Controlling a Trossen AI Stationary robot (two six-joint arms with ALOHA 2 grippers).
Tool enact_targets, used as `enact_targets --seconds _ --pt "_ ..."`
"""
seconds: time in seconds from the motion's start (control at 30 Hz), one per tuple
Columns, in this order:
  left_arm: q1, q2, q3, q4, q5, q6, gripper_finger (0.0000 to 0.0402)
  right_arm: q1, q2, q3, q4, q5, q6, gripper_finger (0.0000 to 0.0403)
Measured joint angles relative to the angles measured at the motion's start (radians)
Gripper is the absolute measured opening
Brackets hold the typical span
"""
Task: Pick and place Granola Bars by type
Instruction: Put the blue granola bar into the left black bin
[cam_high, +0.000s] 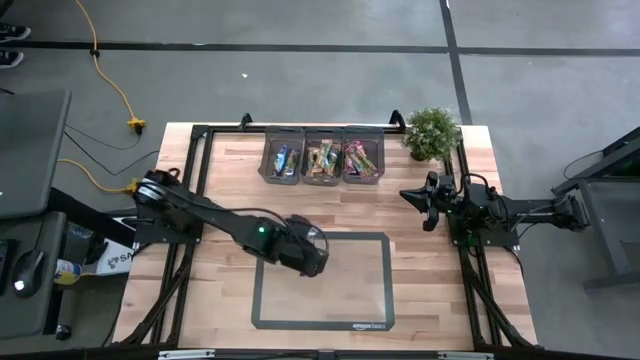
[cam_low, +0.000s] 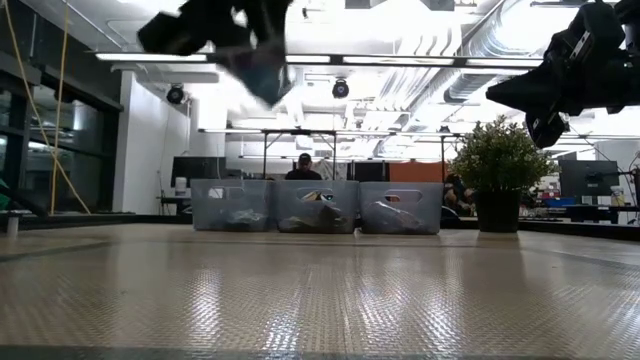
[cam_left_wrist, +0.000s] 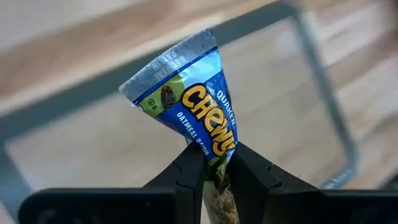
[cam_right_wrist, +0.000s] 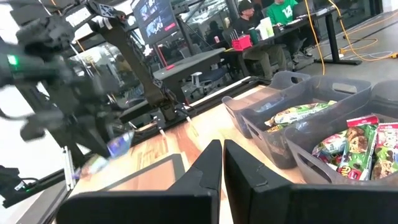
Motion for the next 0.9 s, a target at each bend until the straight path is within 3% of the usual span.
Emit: enact_targets --seconds 0.53,0.9 --pt "0.0 -0.229 0.001 0.207 -0.329 0.478 0.0059 0.0 0.013 0.0 0.002 0.0 0.0 0.0" --pt "0.0 -0.389 0.001 0.255 -0.363 0.742 0.0059 0.0 0.013 0.0 0.002 0.0 0.0 0.0"
